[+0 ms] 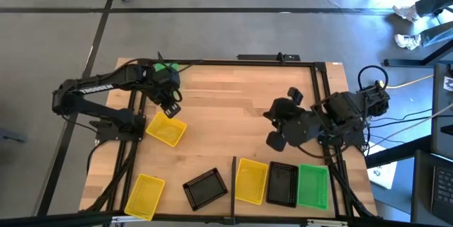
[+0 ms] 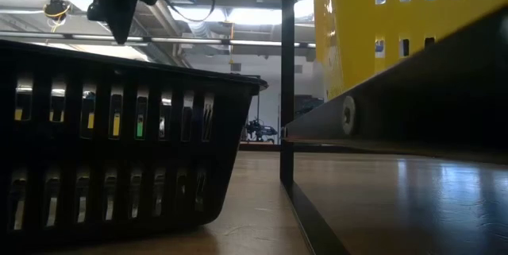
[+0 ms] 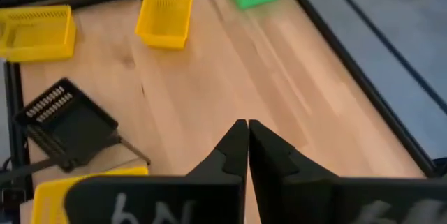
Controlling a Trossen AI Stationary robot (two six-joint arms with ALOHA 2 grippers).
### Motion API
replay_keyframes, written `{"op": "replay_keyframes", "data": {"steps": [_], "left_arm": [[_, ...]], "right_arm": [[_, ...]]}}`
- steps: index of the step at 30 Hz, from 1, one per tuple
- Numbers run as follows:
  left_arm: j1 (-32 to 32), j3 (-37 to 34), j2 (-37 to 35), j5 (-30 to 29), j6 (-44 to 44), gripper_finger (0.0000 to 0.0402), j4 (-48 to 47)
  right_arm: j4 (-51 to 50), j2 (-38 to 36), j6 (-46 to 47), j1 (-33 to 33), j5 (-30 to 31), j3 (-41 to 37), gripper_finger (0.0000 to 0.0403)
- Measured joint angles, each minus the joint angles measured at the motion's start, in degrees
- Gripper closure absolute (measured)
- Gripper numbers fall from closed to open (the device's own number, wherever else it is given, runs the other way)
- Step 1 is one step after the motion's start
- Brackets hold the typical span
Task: Stack baskets on shelf by color
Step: Stack the top yellow bin on top of the yellow bin on the shelf
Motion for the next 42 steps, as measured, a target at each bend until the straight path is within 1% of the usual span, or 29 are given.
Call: {"op": "replay_keyframes", "data": {"steps": [3,6,12,18,21,24,28,31,33,38,42], "left_arm": [[0.0,-1.28,0.0,0.0,3.03,0.0359,0.04],[0.0,-2.3,0.0,0.0,4.55,0.0359,0.02],[0.0,-2.9,0.0,0.02,3.93,0.0352,0.03],[0.04,-2.88,0.0,0.22,-2.23,0.032,0.04],[0.04,-2.9,0.0,1.14,-9.39,0.0314,0.4],[-0.14,-2.9,0.95,4.09,-17.61,0.0313,0.4],[-2.02,-4.44,3.02,8.07,-22.77,0.0312,0.27],[-4.07,-6.46,5.03,10.46,-24.5,0.0312,1.36],[-5.61,-7.73,6.78,11.58,-25.02,0.0312,4.81],[-7.86,-9.65,9.54,11.4,-26.34,0.0312,11.65],[-9.09,-10.71,12.02,10.09,-27.54,0.0312,13.59]], "right_arm": [[0.0,0.0,-2.35,-1.69,-3.12,0.0,0.0382],[0.02,0.0,-4.73,-2.86,-3.45,0.0,0.0368],[0.04,0.0,-6.49,-4.12,-3.48,0.0,0.0343],[0.04,0.0,-7.16,-4.59,-3.38,0.0,0.0339],[0.04,0.0,-7.85,-4.56,-3.37,0.0,0.034],[0.07,0.0,-7.62,-4.56,-3.39,-0.02,0.0339],[0.12,0.0,-7.6,-4.56,-3.41,-0.02,0.0339],[0.15,0.0,-7.71,-4.56,-3.41,-0.02,0.0339],[0.15,0.02,-7.73,-4.56,-3.43,-0.02,0.0338],[0.15,0.03,-7.83,-4.56,-3.43,-0.04,0.0338],[0.15,0.04,-7.73,-4.56,-3.46,-0.04,0.0338]]}}
